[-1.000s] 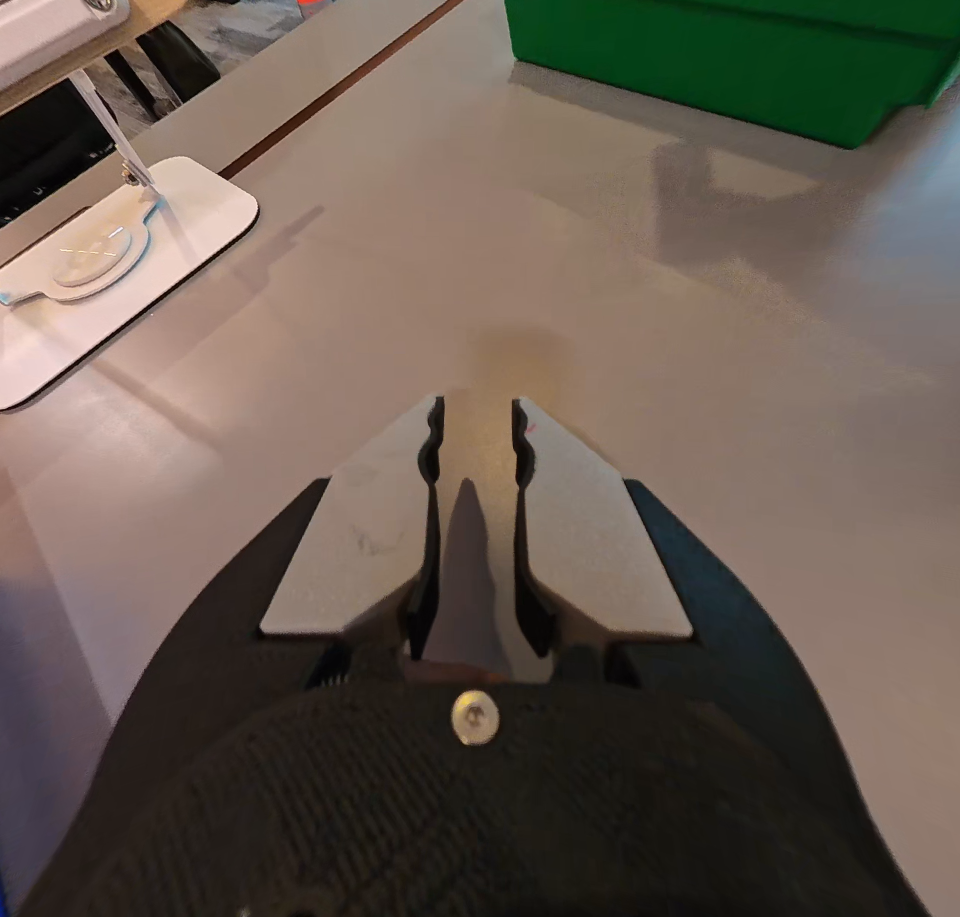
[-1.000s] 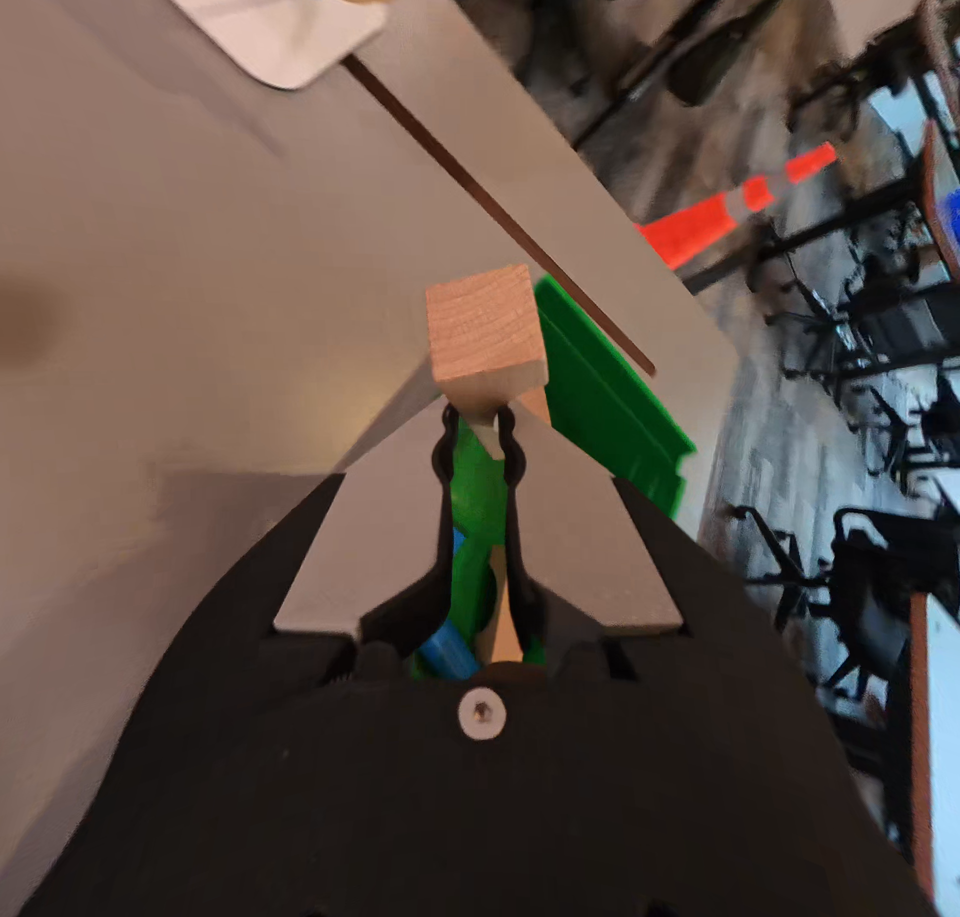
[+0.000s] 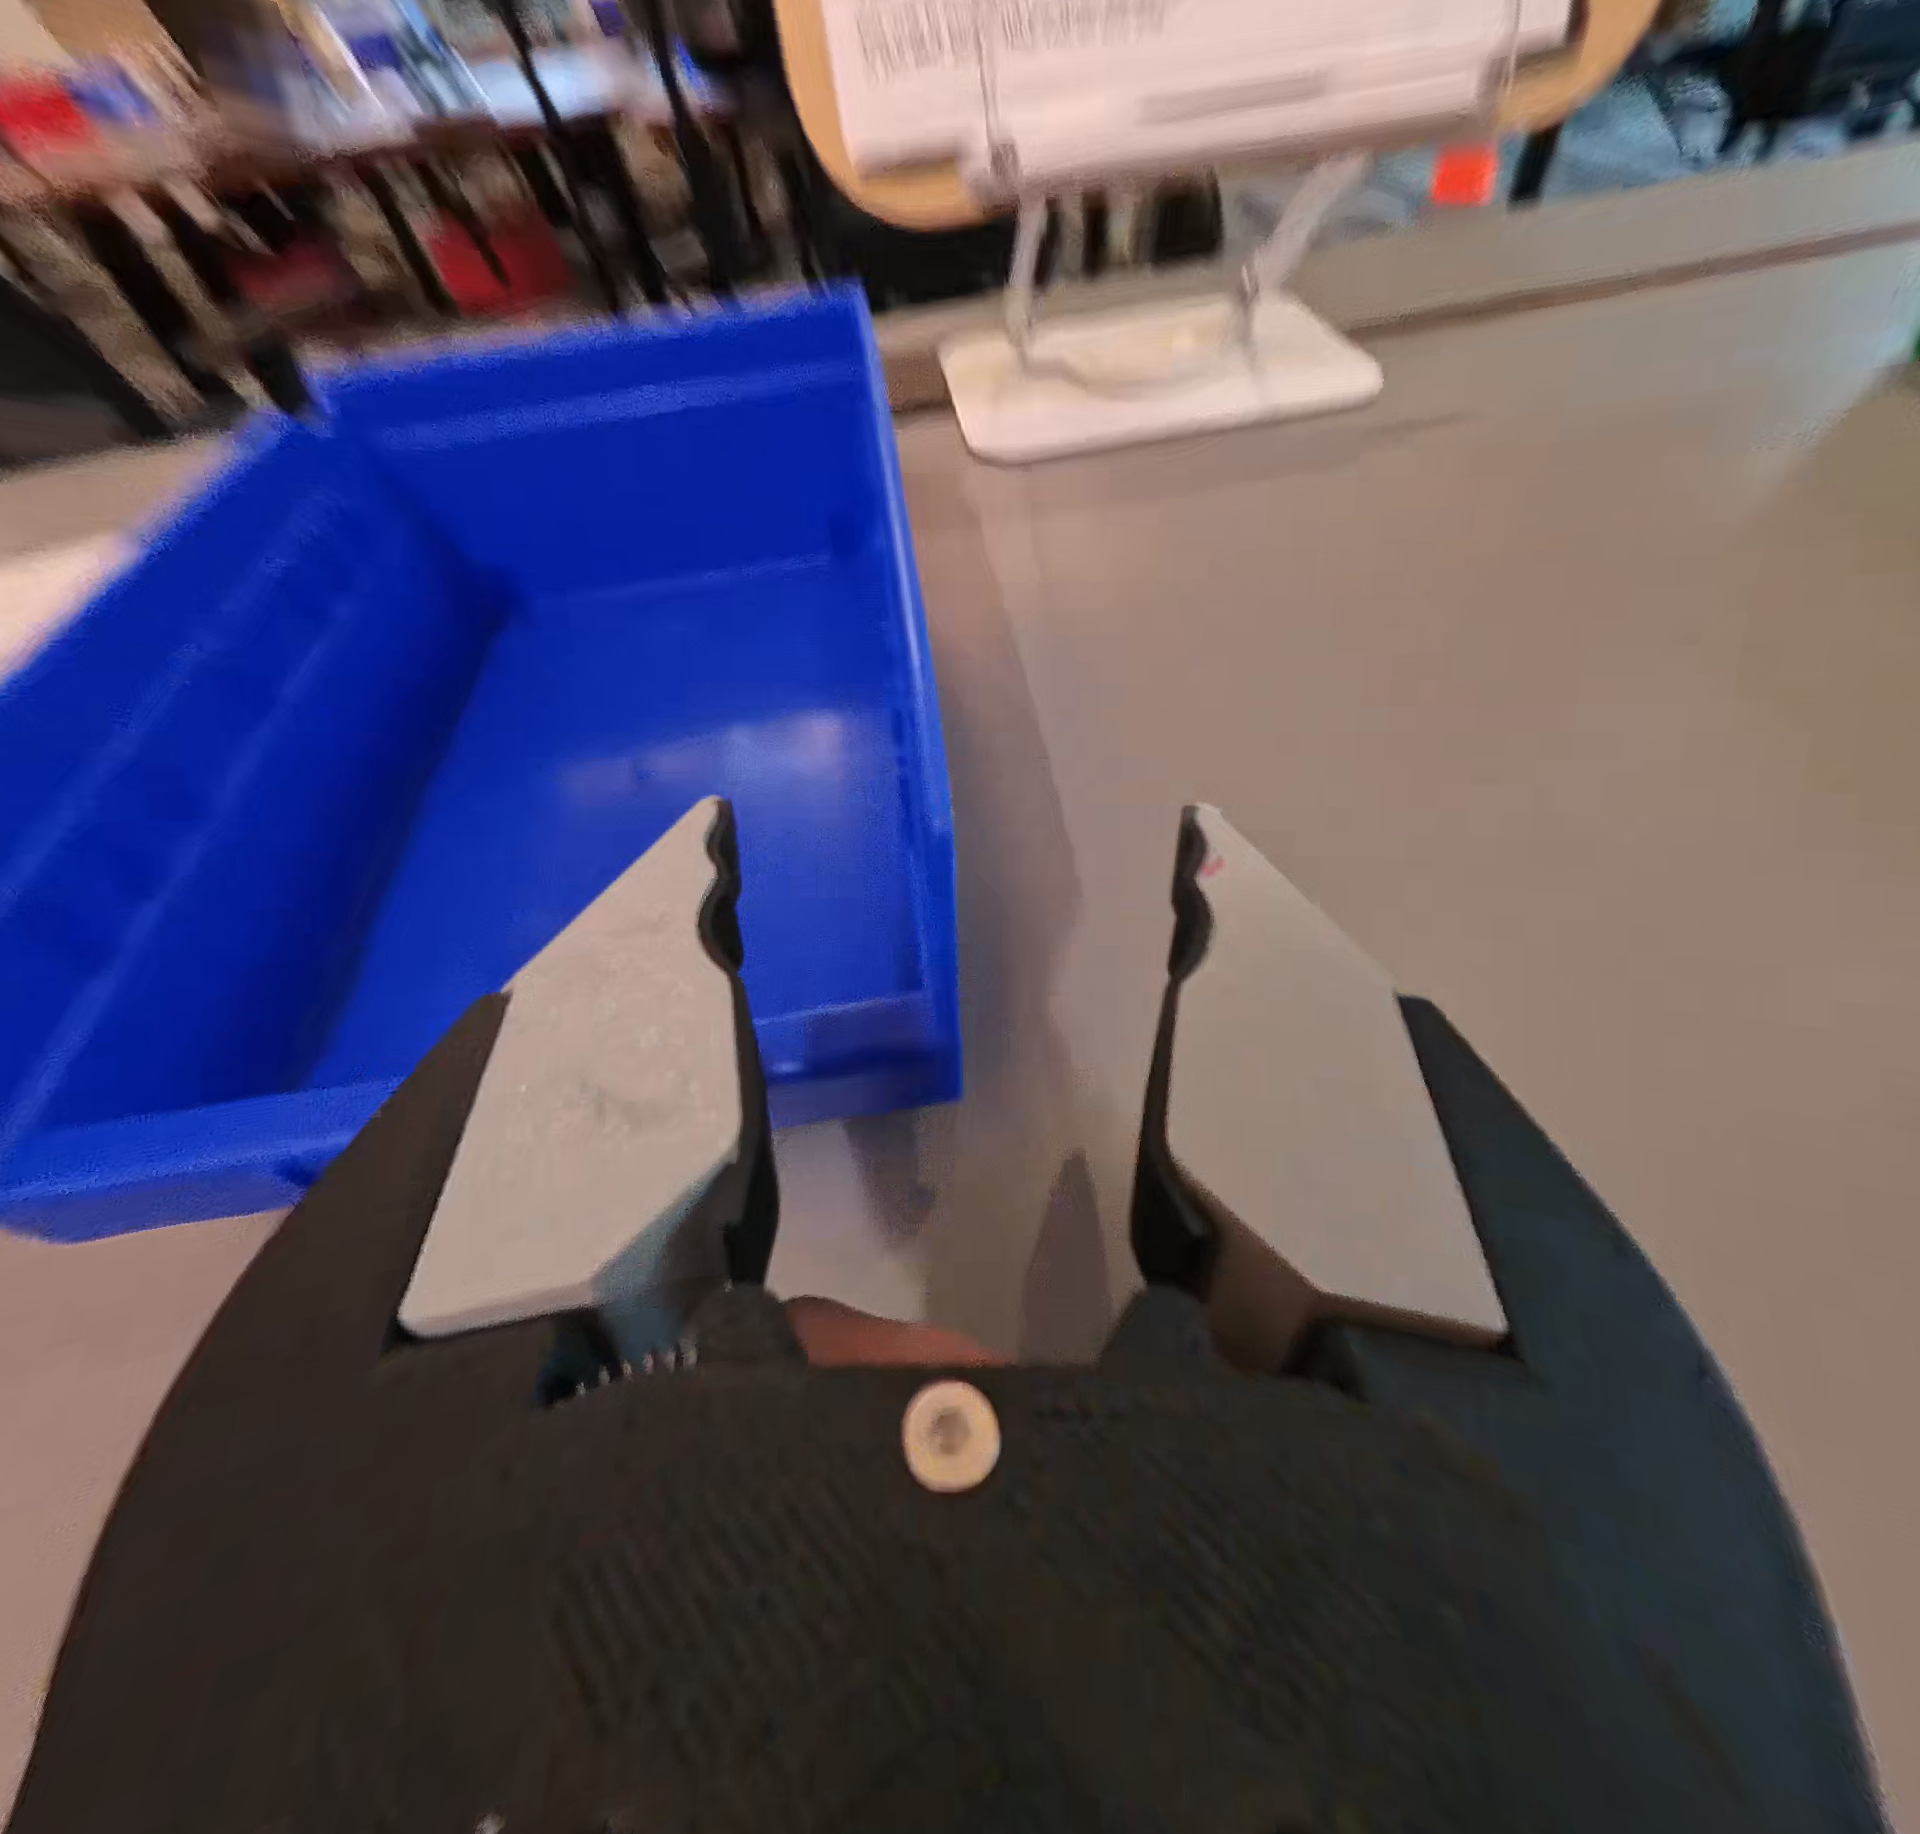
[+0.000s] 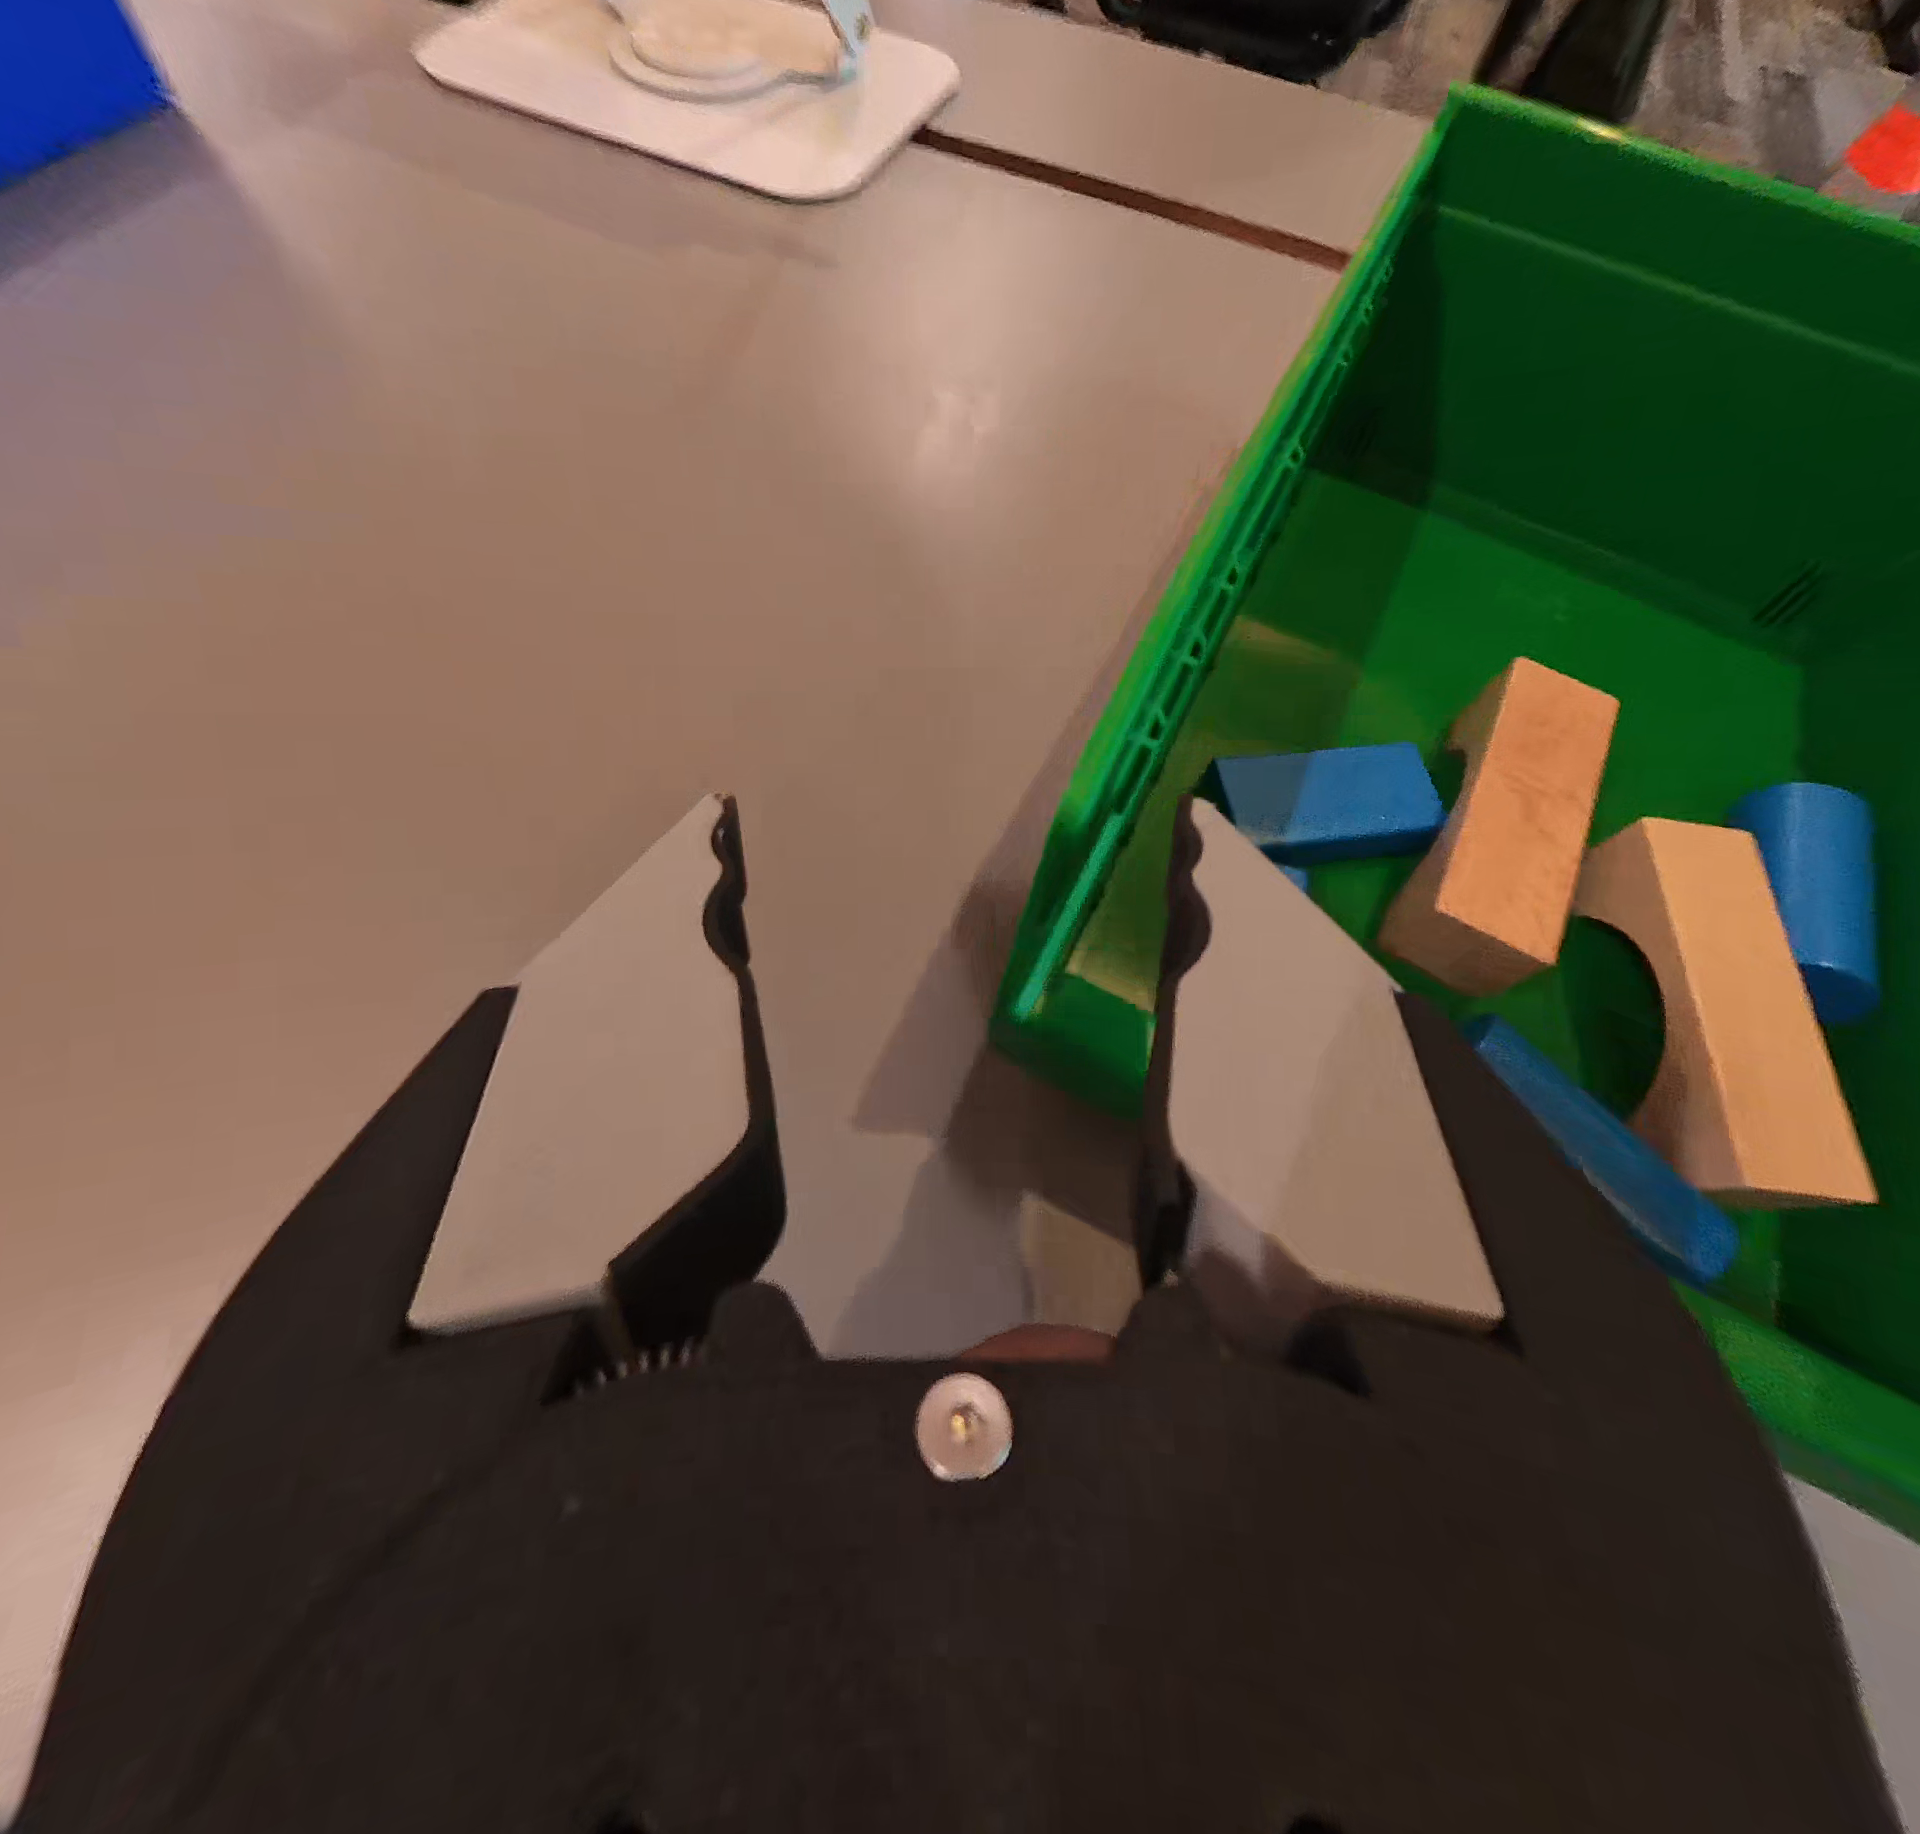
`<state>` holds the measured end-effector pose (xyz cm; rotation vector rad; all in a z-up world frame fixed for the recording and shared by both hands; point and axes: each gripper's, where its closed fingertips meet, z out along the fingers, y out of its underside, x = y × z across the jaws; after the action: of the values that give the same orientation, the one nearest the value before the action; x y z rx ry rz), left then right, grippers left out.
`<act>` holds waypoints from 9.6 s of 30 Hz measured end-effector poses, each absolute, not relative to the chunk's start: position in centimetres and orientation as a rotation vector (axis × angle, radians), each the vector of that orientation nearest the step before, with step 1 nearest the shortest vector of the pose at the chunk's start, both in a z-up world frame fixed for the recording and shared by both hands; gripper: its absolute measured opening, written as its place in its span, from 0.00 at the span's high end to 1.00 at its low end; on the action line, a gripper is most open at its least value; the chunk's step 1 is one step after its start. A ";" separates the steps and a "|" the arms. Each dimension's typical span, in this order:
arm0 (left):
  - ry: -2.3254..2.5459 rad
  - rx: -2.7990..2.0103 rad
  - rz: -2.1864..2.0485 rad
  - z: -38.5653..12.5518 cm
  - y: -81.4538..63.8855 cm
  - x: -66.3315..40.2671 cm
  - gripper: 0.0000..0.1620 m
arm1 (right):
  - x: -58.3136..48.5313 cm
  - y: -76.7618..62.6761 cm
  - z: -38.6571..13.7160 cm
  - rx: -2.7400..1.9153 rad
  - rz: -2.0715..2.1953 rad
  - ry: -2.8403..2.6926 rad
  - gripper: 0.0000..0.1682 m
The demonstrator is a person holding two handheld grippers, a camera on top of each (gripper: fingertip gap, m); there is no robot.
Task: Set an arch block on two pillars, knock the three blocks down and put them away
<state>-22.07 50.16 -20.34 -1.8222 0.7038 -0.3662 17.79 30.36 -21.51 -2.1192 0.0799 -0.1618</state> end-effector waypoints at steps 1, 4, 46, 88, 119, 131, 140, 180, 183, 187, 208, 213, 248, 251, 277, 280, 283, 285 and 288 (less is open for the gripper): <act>0.740 -1.891 -0.373 -21.7 50.5 -21.8 0.48 | 18.3 30.8 -22.1 -2.149 -0.213 0.091 0.52; 0.766 -1.891 -0.251 -23.1 52.6 -22.7 0.89 | 20.4 31.2 -23.4 -2.200 -0.366 0.137 0.85; 1.375 -1.342 -0.756 -17.1 24.3 5.6 0.96 | 15.9 20.4 -15.6 -1.911 -0.087 0.201 0.73; 0.843 -1.752 -0.146 -21.8 46.4 -20.5 0.97 | 12.7 28.4 -22.0 -2.012 -0.328 0.044 0.81; 0.843 -1.750 -0.181 -22.6 50.3 -20.2 0.68 | 9.9 32.5 -21.8 -1.992 -0.228 0.127 0.67; 0.616 -1.733 -0.570 -16.9 48.3 -31.7 0.56 | -0.1 32.1 -11.6 -1.674 -0.164 -0.239 0.65; 0.693 -1.917 -0.399 -17.9 53.1 -34.0 0.58 | -3.1 42.6 -21.3 -1.890 0.134 -0.458 0.64; 1.046 -2.157 -0.108 -19.0 58.4 -31.4 0.76 | 0.8 41.9 -21.7 -1.753 -0.201 -0.580 0.69; 1.083 -2.197 0.005 -18.6 58.1 -33.9 0.74 | 0.4 42.0 -22.1 -1.766 -0.203 -0.606 0.70; 1.146 -2.243 0.165 -20.2 58.6 -36.0 0.74 | 0.0 42.2 -22.2 -1.764 -0.205 -0.627 0.70; 1.783 -2.374 0.409 -27.1 63.0 -34.6 0.92 | 0.0 42.0 -21.9 -1.766 -0.112 -0.605 0.69; 1.785 -2.427 0.304 -26.6 63.0 -33.9 0.89 | 0.0 41.9 -21.9 -1.762 -0.110 -0.604 0.69; 1.332 -1.900 -0.234 -15.1 60.8 -25.6 0.82 | -1.1 41.4 -21.4 -1.743 0.001 -0.626 0.69; 1.370 -1.596 -0.783 -10.4 51.8 -18.2 0.82 | -3.6 40.1 -20.1 -1.672 0.214 -0.696 0.70; 1.251 -1.592 -0.831 -18.4 36.4 -27.9 0.82 | -3.0 39.3 -21.1 -1.694 0.156 -0.747 0.76; 1.109 -1.660 -0.677 -20.1 38.9 -30.8 0.82 | -2.9 39.3 -21.2 -1.698 0.151 -0.743 0.76; 0.979 -1.676 -0.593 -20.5 40.7 -31.8 0.82 | -2.9 39.4 -21.5 -1.707 0.139 -0.748 0.76; 0.929 -1.683 -0.563 -21.0 41.5 -31.4 0.82 | -2.9 39.5 -21.6 -1.711 0.130 -0.751 0.76; 0.884 -1.705 -0.492 -22.2 43.1 -30.4 0.82 | -3.0 39.4 -21.5 -1.707 0.137 -0.749 0.76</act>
<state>-30.38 43.13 -22.23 -1.7054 0.8840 -0.4922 -2.98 39.40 -21.54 -1.7068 -0.7493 0.1372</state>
